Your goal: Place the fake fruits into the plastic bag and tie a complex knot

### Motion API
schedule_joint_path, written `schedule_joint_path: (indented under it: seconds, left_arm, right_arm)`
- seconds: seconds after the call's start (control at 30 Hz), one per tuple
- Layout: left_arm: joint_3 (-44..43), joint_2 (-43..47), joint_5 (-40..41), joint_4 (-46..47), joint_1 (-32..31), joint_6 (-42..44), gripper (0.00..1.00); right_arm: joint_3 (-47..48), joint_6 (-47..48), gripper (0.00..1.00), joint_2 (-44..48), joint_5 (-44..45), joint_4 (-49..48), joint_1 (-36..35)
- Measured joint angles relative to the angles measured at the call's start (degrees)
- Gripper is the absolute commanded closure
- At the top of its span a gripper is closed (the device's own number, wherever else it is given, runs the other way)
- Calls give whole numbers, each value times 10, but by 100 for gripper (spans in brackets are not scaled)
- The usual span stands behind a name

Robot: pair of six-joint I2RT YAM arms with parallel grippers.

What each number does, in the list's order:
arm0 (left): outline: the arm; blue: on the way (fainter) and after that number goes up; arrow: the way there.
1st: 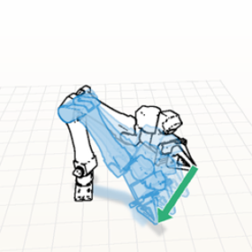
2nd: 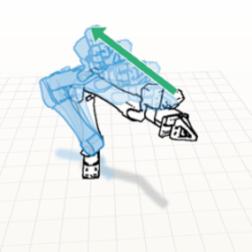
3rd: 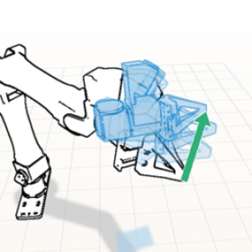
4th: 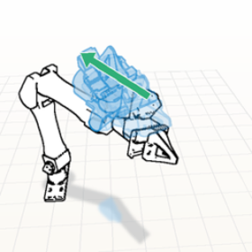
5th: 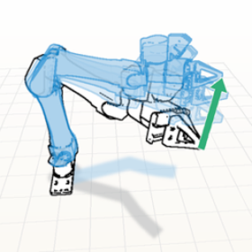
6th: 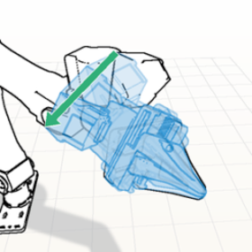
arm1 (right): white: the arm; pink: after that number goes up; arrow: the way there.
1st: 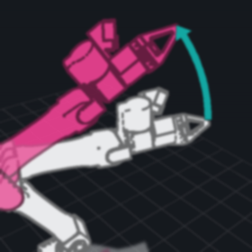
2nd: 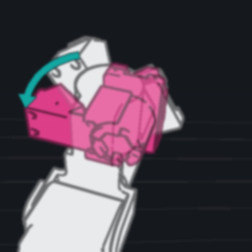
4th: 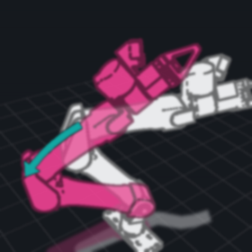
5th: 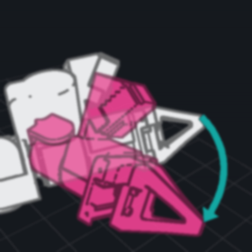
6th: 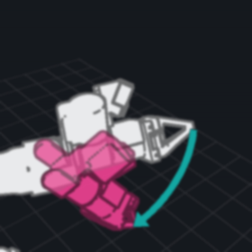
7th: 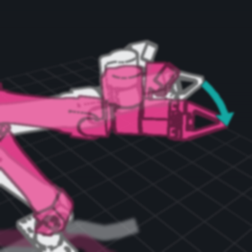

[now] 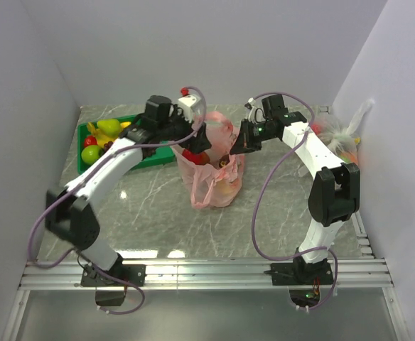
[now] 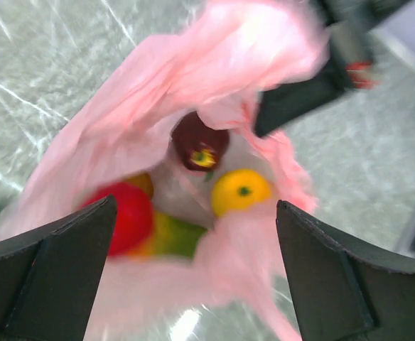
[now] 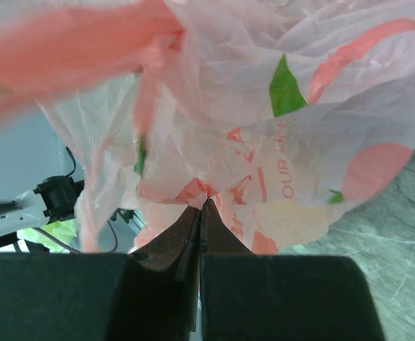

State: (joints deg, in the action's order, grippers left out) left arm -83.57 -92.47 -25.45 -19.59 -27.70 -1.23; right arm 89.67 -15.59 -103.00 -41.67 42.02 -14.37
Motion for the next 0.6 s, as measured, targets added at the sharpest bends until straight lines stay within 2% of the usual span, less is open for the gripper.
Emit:
schedule_joint_path:
  seconds: [0.1, 0.2, 0.27, 0.33, 0.4, 0.47, 0.6]
  left_arm:
    - [43, 91, -29, 1, 39, -27, 2]
    - [79, 192, -55, 4, 147, -61, 9]
    - [85, 239, -40, 0, 229, -74, 18]
    - [85, 264, -13, -12, 284, -79, 29]
    - [84, 263, 13, -31, 328, -82, 29]
    - [80, 236, 37, -50, 365, -84, 25]
    - [49, 113, 77, -92, 422, -90, 22]
  right_arm:
    - [0, 0, 100, 0, 0, 0, 0]
    - [0, 0, 100, 0, 0, 0, 0]
    - [0, 0, 100, 0, 1, 0, 0]
    - [0, 0, 100, 0, 0, 0, 0]
    - [0, 0, 100, 0, 0, 0, 0]
    - [0, 0, 100, 0, 0, 0, 0]
    - [0, 1, 100, 0, 1, 0, 0]
